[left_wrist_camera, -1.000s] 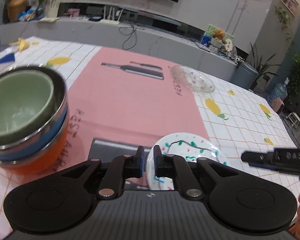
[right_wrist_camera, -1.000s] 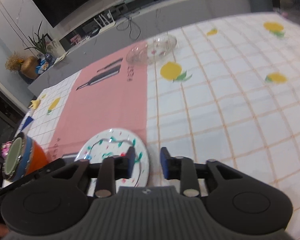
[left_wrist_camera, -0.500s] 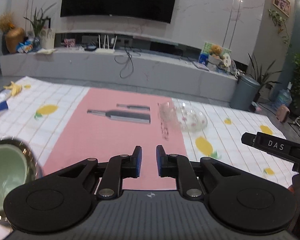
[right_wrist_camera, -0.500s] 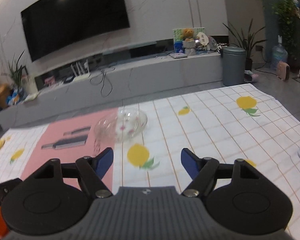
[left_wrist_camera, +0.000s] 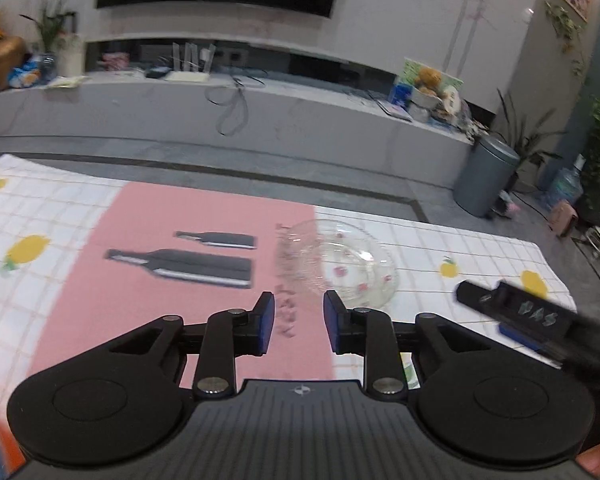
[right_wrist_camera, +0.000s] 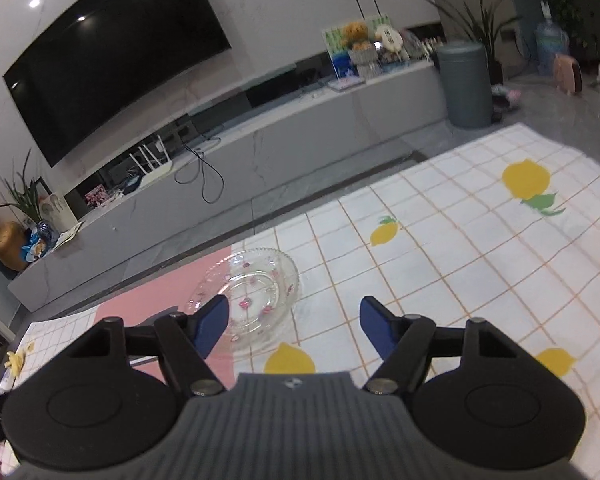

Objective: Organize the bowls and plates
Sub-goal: 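Move both grippers to the small clear glass dish and grasp its rim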

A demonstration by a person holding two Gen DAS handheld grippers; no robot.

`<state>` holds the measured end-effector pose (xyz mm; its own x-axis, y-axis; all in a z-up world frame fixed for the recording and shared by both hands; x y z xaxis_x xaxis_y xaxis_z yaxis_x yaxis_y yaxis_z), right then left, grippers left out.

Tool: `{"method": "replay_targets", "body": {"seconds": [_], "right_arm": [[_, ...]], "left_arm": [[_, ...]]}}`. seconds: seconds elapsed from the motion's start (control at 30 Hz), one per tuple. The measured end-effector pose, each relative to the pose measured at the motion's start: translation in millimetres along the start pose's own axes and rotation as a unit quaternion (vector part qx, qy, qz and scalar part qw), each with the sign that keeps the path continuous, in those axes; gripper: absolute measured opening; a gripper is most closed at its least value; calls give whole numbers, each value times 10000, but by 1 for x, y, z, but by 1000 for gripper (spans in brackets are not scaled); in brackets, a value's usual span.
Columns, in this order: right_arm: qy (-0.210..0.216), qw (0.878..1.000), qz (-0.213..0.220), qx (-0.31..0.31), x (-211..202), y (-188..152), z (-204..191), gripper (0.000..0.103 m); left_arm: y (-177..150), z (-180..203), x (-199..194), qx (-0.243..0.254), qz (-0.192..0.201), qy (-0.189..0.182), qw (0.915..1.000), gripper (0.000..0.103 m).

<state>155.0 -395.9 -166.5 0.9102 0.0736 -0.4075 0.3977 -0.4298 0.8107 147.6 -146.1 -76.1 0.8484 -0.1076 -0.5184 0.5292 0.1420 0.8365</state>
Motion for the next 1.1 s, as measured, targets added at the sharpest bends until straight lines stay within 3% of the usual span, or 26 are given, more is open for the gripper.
{"method": "replay_targets", "body": {"seconds": [0.17, 0.23, 0.5, 0.63, 0.77, 0.93, 1.1], "right_arm": [[-132, 9989, -234, 395, 25, 1, 10, 68], [-52, 9978, -287, 595, 30, 3, 13, 68], [195, 9874, -411, 1517, 40, 15, 29, 62], [264, 9875, -436, 1490, 42, 15, 29, 52], [227, 9861, -636, 1518, 49, 10, 30, 49], [262, 9866, -761, 1421, 52, 7, 27, 49], [287, 9861, -938, 1343, 59, 0, 26, 44]], "left_arm": [[8, 15, 33, 353, -74, 116, 9993, 37], [10, 15, 49, 246, -197, 62, 9995, 44], [6, -4, 105, -481, -504, 56, 9976, 45], [1, -11, 126, -350, -531, 429, 9971, 44], [-2, -23, 140, -446, -662, 566, 9952, 36], [-6, -32, 147, -915, -730, 276, 9927, 17], [-6, -34, 144, -958, -790, 263, 9919, 12]]}}
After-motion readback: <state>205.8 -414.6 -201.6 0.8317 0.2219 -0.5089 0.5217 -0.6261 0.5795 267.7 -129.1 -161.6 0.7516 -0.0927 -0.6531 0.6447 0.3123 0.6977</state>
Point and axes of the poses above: each gripper's, at about its wrist camera, not at the fingertips, and x roughly the way its jaws point, z to its right, y to its top, the point moved 2 cm from there along x, roughly the way its jaws point, and after that the axes turned 10 degrees about z, right-handed, at the moved point
